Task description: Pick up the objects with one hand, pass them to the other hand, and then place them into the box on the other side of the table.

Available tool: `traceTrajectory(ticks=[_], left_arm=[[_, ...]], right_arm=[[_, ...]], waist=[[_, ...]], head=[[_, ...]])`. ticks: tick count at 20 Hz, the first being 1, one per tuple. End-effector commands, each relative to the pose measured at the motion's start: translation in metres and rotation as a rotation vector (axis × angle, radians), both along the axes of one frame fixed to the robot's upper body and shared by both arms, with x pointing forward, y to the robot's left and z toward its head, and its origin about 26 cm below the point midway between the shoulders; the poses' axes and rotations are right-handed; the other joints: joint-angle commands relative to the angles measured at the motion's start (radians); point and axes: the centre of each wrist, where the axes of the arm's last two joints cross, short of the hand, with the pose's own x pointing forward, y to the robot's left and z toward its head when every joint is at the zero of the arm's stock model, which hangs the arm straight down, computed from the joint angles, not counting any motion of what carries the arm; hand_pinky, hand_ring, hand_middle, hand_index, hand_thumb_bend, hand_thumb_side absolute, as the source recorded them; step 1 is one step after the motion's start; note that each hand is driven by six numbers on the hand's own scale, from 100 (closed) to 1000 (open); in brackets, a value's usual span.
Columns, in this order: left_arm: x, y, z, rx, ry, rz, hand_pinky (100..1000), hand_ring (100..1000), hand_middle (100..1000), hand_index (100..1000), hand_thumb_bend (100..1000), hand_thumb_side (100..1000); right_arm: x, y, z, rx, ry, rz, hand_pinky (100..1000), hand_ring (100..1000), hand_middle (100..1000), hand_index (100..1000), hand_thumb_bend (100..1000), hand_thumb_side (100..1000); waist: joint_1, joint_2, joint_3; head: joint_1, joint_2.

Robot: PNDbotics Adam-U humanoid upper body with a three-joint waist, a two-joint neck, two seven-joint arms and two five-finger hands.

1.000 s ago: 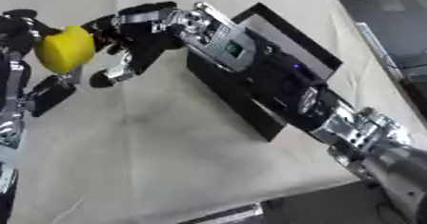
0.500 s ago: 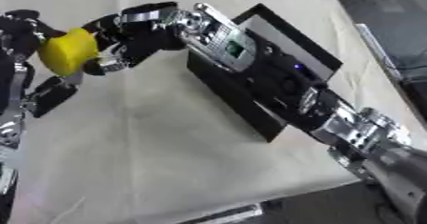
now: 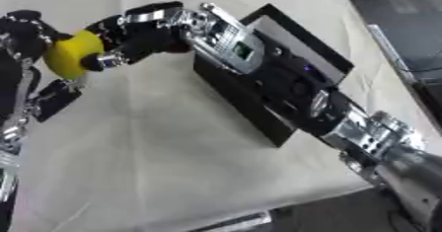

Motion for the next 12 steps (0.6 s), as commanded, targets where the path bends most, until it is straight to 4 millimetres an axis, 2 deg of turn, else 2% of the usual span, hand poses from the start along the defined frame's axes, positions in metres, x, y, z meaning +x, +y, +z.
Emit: traceTrajectory(ticks=[1,9,12], left_arm=[[-0.0038,-0.0098,0.0102,-0.040,-0.071,-0.042,733,526,424,487,100,100],[-0.0062,-0.0164,0.0105,-0.047,-0.089,-0.036,736,526,424,488,100,100],[-0.0067,-0.0175,0.0112,-0.053,-0.091,-0.034,738,526,427,494,100,100]], right_arm=[[-0.0035,0.0019,0.0132,0.003,-0.004,-0.006,1000,1000,835,1000,254,484],[-0.0057,0.0084,0.0145,-0.007,0.005,-0.007,1000,1000,819,1000,289,459],[-0.0051,0.0087,0.0137,-0.007,0.011,-0.019,1000,1000,756,1000,292,437]], waist=[[0.003,-0.018,-0.001],[0.002,-0.015,0.003],[0.001,-0.015,0.003]], head=[[-0.005,0.001],[-0.007,0.000],[-0.010,0.001]])
